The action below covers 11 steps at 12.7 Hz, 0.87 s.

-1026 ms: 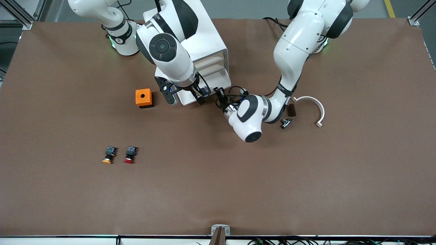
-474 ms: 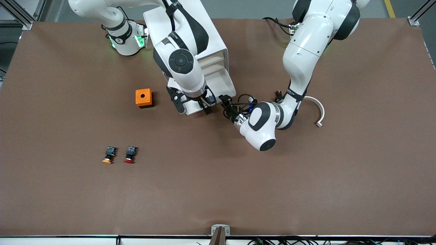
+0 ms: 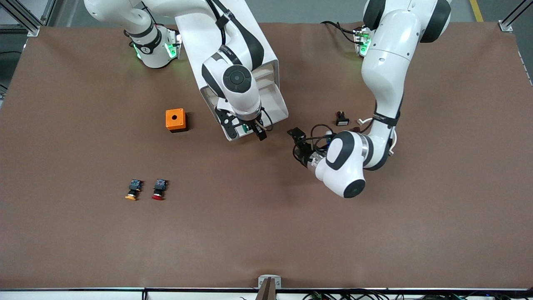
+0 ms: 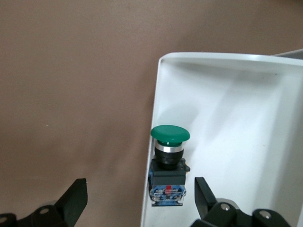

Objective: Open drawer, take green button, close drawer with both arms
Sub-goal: 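Grasp the green button with the right gripper while the left gripper withdraws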

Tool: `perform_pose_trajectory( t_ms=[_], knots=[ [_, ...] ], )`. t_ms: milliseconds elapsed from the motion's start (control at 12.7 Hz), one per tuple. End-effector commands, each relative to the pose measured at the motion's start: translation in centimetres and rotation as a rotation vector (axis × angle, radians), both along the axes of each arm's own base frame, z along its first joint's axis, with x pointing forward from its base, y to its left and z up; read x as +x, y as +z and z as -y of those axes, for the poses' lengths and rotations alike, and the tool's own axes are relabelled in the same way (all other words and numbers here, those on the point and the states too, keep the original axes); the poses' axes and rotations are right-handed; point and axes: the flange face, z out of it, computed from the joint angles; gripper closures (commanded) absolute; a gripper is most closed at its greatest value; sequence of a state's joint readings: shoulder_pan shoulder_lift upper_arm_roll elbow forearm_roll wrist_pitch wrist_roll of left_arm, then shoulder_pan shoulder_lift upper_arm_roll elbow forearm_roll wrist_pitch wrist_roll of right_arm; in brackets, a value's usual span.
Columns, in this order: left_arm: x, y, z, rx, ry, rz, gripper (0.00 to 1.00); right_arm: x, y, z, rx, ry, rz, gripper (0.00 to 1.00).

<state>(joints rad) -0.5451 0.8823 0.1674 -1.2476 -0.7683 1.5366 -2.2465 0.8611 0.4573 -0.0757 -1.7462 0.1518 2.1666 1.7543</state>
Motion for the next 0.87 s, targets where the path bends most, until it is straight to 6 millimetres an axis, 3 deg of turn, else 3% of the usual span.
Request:
perform_pose_trajectory(
  t_ms=[0, 158, 316, 553, 789],
  knots=[
    [2.1, 2.5, -4.1, 0.052, -0.059, 0.096, 0.01, -2.0, -1.2, -0.7, -0.029, -0.002, 0.026, 0.01],
    [2.8, 3.5, -6.2, 0.114, -0.125, 0.156, 0.01, -2.6, -1.5, -1.1, -0.023, 0.006, 0.033, 0.03],
    [3.6, 5.9, -7.9, 0.123, -0.206, 0.229, 0.01, -2.9, -1.8, -1.2, -0.027, 0.012, 0.033, 0.1],
    [4.2, 11.1, -10.4, 0.18, -0.42, 0.365, 0.01, -4.0, -2.4, -1.7, -0.035, 0.043, 0.047, 0.18],
    [4.6, 15.9, -12.5, 0.225, -0.59, 0.461, 0.01, -3.9, -2.8, -1.7, -0.04, 0.043, 0.046, 0.32]
  ],
)
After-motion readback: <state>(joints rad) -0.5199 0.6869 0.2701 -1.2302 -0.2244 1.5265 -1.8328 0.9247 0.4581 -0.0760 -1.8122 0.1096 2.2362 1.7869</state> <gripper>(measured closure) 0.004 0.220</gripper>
